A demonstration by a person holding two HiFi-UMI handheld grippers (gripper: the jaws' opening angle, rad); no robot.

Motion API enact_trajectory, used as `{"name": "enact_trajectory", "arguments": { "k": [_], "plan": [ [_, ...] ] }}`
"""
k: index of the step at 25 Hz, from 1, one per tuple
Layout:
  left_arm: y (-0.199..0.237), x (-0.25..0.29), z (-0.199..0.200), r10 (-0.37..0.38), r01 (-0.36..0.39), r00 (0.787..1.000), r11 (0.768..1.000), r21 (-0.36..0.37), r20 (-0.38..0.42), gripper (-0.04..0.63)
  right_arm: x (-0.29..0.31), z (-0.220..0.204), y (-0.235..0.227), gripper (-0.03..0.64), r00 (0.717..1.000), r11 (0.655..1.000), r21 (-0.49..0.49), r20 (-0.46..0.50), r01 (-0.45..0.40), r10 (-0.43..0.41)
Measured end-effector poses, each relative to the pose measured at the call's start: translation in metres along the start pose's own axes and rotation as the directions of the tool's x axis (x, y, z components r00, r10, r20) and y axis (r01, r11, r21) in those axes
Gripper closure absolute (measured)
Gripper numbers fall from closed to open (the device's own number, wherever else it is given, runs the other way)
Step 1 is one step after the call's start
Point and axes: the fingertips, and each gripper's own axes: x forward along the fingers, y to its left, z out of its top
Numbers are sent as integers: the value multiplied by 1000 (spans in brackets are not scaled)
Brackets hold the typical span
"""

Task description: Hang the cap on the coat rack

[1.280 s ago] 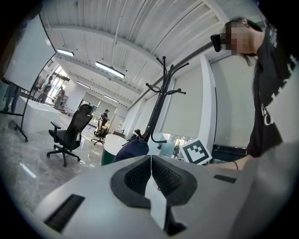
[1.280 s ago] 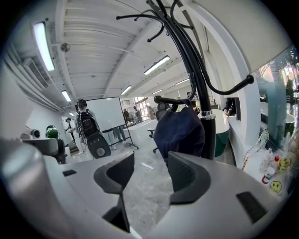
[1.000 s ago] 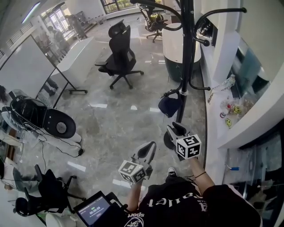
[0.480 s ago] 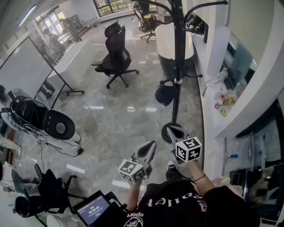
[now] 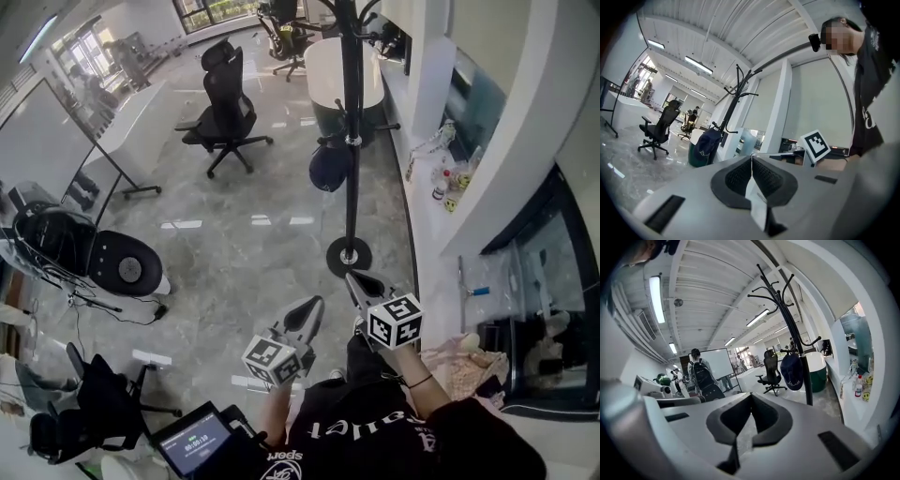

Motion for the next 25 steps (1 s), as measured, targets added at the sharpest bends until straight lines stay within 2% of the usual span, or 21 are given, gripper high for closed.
{"name": "enact_trajectory", "arguments": {
  "k": [9, 16, 25],
  "plan": [
    [-63, -19, -29, -52, 52, 999, 998, -23, -8, 591, -63, -29, 22, 600, 1000, 1000, -1, -26, 12, -12],
    [-101, -21, -34, -31, 31, 999, 999, -17, 9, 591, -110, -36, 25, 600, 1000, 1000, 3, -22, -4, 4],
    [-191, -28, -74, -24, 23, 1000, 999, -34, -18, 591, -202, -61, 25, 600, 999, 1000, 6, -30, -23, 23]
  ]
}}
